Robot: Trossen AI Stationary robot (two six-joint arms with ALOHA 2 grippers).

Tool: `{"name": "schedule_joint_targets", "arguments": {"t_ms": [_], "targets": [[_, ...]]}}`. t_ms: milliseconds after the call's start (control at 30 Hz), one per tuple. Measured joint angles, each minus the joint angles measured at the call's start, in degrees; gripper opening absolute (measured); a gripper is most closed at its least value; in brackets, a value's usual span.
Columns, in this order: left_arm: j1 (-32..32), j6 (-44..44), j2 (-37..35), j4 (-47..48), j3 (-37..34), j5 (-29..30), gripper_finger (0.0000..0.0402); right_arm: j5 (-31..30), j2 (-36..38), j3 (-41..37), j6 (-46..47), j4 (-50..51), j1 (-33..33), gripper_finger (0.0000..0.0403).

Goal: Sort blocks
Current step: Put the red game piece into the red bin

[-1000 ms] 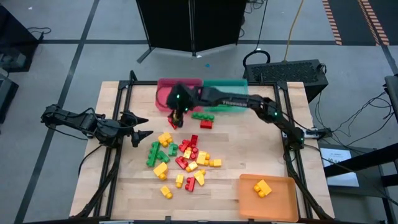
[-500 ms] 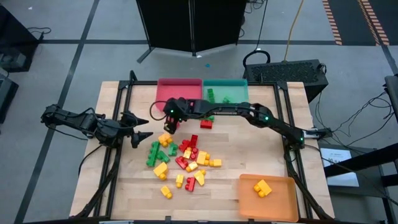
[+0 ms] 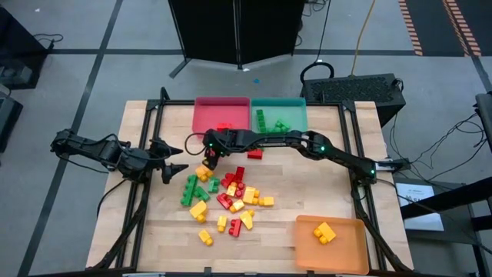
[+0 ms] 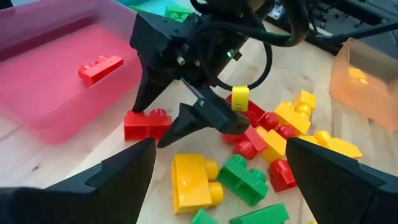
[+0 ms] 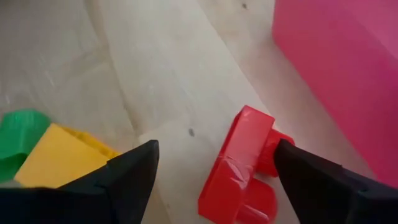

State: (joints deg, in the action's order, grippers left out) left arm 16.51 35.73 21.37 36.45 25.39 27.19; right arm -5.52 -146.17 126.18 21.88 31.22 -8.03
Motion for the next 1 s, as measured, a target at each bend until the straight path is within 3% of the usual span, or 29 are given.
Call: {"name": "schedule_joint_targets", "arguments": {"t_ms": [133,367,433,733,867,1000], "targets": [[0.00,0.00,0.00,0.19,0.00,0.00,0.0361,-0.13,-0.52,0.09,1.08,0.17,-0.07,0.0233],[0.00,0.02,0.00,0.17,0.00,0.00,0.0361,0.99,-0.62,0.11,1.65,1.51,0.15,0.0045],[0.00,0.02,0.00,0.13,0.00,0.01,0.0361,1.42,-0.56,0.03,1.73,1.91,0.19,0.0012],[0.02,0.02,0.00,0.15,0.00,0.01,0.0361,1.62,1.11,0.34,0.82,3.05,0.28,0.0011],[0.00,0.02,0.00,0.21,0.00,0.01,0.0361,3.34,1.49,2.12,-0.53,4.47,0.31,0.0053],[0.00,0.00,0.00,0.34,0.00,0.01,0.0361,4.50,2.15,2.85,-1.54,6.63,0.46,0.0125]]}}
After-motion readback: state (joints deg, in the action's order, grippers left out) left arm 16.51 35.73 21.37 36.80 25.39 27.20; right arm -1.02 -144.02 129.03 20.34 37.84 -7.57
